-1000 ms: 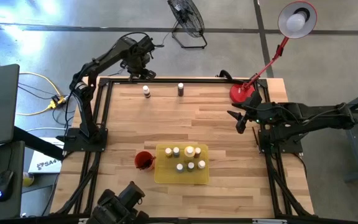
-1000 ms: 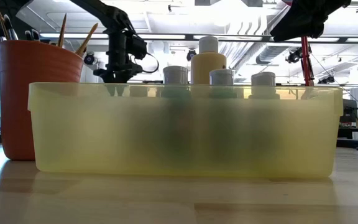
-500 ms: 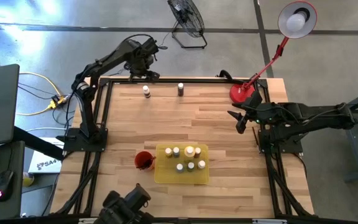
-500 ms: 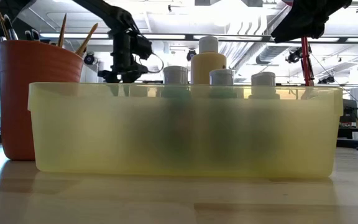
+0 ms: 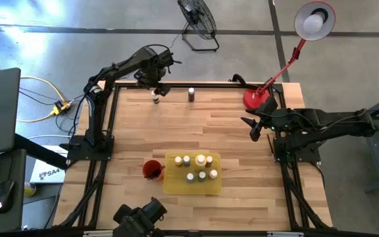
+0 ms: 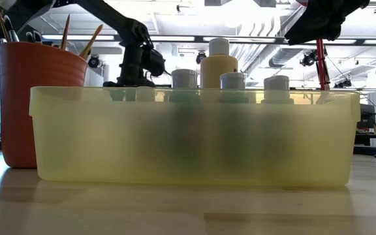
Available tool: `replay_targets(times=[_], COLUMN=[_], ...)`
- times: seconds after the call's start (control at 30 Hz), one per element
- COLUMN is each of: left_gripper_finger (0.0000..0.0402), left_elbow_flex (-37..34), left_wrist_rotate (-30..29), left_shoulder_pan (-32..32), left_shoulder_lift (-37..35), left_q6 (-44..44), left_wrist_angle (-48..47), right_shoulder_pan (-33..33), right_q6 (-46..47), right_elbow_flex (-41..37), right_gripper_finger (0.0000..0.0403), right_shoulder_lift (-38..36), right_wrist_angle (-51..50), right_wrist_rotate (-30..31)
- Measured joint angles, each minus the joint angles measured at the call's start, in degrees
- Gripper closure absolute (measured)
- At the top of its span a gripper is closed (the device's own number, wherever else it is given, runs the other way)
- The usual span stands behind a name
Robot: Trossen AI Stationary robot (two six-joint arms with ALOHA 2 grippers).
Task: Pick & Place Paint Supplies
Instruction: Put the white paint bottle into the yellow bin
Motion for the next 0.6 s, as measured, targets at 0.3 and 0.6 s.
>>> replay_targets(times=[0.3,0.6], left_gripper_finger=[0.0167,0.0167], left_elbow_flex=[0.0,0.0], left_wrist_rotate=[-1.38,0.61], left_shoulder_pan=[0.02,0.02], left_shoulder_lift=[0.47,1.98], left_q6=[0.0,-0.01], left_wrist_angle=[1.16,0.56], right_shoulder_pan=[-0.01,0.01], right_q6=[-0.01,-0.03], right_elbow_flex=[0.0,0.0], right_gripper_finger=[0.0229,0.0229], right_shoulder_lift=[-0.02,-0.02], right_wrist_angle=[0.0,-0.01], right_wrist_rotate=[0.0,0.0])
